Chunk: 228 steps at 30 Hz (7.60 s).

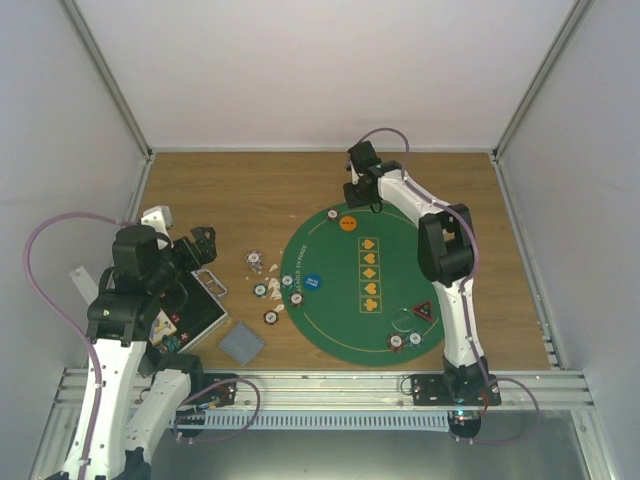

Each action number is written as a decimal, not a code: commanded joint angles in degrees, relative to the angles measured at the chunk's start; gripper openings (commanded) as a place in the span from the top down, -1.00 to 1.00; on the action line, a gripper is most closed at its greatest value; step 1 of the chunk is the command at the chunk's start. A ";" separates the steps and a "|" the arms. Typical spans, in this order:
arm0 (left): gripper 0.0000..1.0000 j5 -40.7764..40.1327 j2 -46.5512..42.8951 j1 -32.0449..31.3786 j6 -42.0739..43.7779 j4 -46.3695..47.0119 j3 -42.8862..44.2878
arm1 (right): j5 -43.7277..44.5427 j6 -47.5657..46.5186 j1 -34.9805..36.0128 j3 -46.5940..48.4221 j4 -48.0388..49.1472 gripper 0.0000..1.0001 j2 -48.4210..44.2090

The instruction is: Distribute texas hold em gaming equipment

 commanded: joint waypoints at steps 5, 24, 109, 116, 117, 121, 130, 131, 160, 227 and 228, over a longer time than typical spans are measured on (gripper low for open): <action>-0.98 -0.47 0.47 0.46 -1.00 1.00 0.74 | -4.00 -1.60 -0.61 7.64 -2.51 0.31 5.70; -0.98 -0.25 0.18 0.46 -0.81 1.25 0.07 | -7.96 -1.61 0.09 7.90 -4.14 0.29 8.88; -0.98 2.27 -1.08 0.46 -1.01 1.78 0.64 | -2.35 2.23 34.27 15.41 -4.07 -0.32 11.00; -0.98 2.17 -0.90 0.46 -1.10 1.87 0.64 | -2.30 1.99 34.28 16.48 -4.42 -0.26 11.39; -0.98 2.15 -0.90 0.46 -1.10 1.94 0.53 | -2.32 1.97 34.28 16.71 -4.47 -0.26 11.33; -0.98 2.19 -0.82 0.46 -1.15 2.00 0.46 | -2.43 1.89 34.28 17.42 -4.51 -0.31 11.37; -0.98 2.21 -0.80 0.46 -1.36 2.15 0.29 | -2.62 1.55 34.28 17.52 -4.84 -0.10 11.70; -0.98 2.08 -0.81 0.46 -1.36 2.13 0.29 | -2.64 1.44 34.28 17.55 -4.81 -0.07 11.70; -0.98 1.88 -0.72 0.46 -2.15 2.48 0.11 | -2.04 0.93 34.45 19.06 -4.39 0.13 8.51; -0.98 2.63 -1.74 0.46 -2.33 3.45 -2.35 | -5.10 32.59 39.73 -67.68 -8.03 0.19 -52.99; -0.98 2.60 -1.78 0.46 -2.33 3.45 -2.35 | -4.76 32.82 39.76 -67.76 -8.03 0.19 -53.00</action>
